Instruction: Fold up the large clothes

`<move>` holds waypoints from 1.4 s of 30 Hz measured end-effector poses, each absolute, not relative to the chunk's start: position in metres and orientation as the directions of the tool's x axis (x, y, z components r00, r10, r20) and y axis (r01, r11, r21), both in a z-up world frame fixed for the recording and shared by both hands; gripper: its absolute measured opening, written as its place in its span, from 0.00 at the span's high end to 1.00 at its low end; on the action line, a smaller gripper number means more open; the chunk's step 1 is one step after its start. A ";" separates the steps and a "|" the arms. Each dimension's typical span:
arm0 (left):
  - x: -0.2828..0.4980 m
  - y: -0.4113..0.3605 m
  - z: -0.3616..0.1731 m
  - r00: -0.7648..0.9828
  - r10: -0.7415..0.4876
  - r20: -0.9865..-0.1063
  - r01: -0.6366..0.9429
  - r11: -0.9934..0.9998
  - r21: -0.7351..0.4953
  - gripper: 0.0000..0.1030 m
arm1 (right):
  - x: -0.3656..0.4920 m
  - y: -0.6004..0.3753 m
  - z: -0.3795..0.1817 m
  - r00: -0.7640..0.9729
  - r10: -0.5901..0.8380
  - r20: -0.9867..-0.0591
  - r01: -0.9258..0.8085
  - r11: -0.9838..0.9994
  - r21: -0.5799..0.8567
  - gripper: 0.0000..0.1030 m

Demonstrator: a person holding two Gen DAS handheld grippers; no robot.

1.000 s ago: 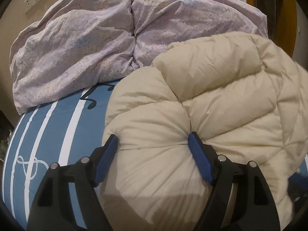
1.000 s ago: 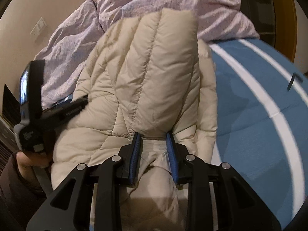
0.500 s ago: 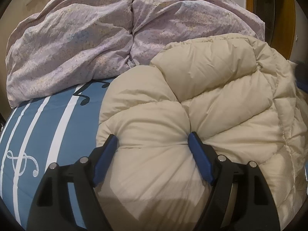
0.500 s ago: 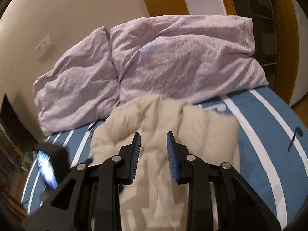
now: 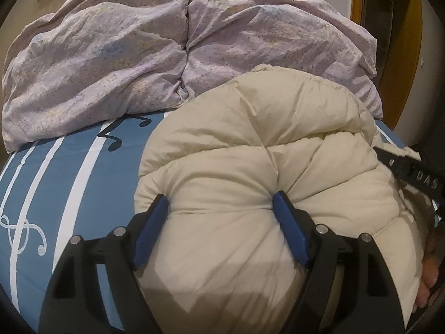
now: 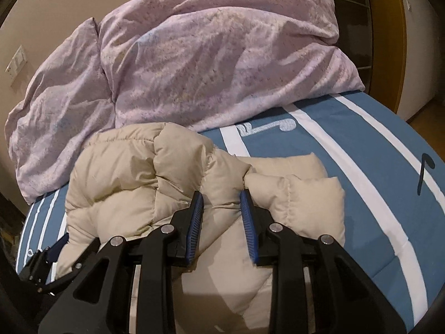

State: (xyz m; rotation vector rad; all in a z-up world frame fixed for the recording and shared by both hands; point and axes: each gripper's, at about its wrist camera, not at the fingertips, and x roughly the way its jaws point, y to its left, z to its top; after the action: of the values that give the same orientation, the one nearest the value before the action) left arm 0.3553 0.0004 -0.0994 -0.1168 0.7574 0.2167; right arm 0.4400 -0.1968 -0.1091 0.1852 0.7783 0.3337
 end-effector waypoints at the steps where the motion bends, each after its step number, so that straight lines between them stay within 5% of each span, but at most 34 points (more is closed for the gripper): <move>1: 0.355 0.000 -0.099 0.707 0.151 -0.691 -0.234 0.972 -0.027 0.24 | 0.439 -0.198 -0.112 0.665 0.361 -0.654 -0.222 0.931 0.288 0.71; 42: 0.351 -0.002 -0.100 0.737 0.159 -0.657 -0.240 0.970 -0.034 0.17 | 0.441 -0.196 -0.127 0.666 0.351 -0.658 -0.200 0.934 0.296 0.70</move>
State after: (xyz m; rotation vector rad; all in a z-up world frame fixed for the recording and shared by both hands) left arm 0.3509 -0.0023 -0.0997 -0.1198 0.7089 0.2200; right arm 0.4414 -0.1960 -0.1266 0.2058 0.7828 0.3135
